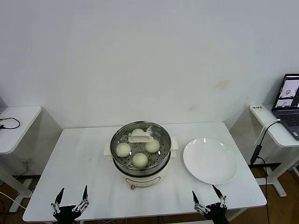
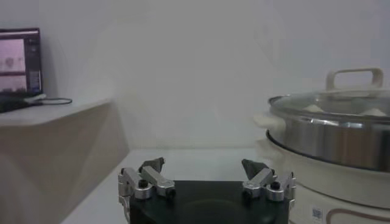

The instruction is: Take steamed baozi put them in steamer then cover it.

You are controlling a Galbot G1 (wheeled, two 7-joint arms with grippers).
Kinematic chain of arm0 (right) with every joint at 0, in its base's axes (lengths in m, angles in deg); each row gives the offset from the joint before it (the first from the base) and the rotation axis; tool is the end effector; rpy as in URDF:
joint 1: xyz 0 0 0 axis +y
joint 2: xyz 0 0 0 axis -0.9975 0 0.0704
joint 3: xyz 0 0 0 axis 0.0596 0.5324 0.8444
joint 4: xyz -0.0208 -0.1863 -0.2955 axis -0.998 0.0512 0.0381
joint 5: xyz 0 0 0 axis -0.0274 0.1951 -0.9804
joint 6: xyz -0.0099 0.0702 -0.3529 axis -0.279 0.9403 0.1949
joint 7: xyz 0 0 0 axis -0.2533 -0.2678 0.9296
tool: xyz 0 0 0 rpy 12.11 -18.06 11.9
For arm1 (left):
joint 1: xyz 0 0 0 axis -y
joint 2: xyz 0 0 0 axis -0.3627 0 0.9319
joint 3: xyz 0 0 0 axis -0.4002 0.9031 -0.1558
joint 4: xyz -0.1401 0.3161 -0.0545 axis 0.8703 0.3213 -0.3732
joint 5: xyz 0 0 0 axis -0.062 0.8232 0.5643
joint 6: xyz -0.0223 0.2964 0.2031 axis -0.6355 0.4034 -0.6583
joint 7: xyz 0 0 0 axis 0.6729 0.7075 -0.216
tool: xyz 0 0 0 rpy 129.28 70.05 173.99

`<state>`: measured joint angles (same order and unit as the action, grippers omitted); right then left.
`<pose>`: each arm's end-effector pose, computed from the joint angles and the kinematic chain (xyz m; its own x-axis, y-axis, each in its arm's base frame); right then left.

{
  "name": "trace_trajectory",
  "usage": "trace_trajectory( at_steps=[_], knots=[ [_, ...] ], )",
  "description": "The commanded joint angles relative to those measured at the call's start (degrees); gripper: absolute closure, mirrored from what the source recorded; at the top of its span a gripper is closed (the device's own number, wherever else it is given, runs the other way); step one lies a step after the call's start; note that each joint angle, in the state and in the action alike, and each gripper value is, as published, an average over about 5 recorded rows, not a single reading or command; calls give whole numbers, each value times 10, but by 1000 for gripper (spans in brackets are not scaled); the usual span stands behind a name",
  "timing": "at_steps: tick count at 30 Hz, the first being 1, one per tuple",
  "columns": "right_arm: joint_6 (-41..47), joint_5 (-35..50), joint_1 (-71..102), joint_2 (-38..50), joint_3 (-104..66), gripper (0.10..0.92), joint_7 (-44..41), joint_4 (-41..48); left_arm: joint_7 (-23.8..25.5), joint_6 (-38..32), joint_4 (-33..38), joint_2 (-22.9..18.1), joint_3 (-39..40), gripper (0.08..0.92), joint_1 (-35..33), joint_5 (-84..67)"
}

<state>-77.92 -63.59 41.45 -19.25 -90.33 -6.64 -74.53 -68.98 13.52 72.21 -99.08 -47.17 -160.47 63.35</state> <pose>0.0999 -0.0610 -0.3465 -0.9561 -0.1859 0.2266 -0.2045 0.9770 -0.0611 0.0845 0.0784 -0.3397 -0.9808 -0.1326 0.1431 -0.1315 0.9912 0.0177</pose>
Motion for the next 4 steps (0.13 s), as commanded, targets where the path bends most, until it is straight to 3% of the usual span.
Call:
trace_trajectory(
  at_steps=[1,4],
  knots=[
    [29,12,11,10,23,203,14,-18,-3,-16,-9,-5,0,177,-15,-18],
    [30,10,12,11,25,203,15,-17,-2,-14,-9,-6,0,177,-18,-15]
  ],
)
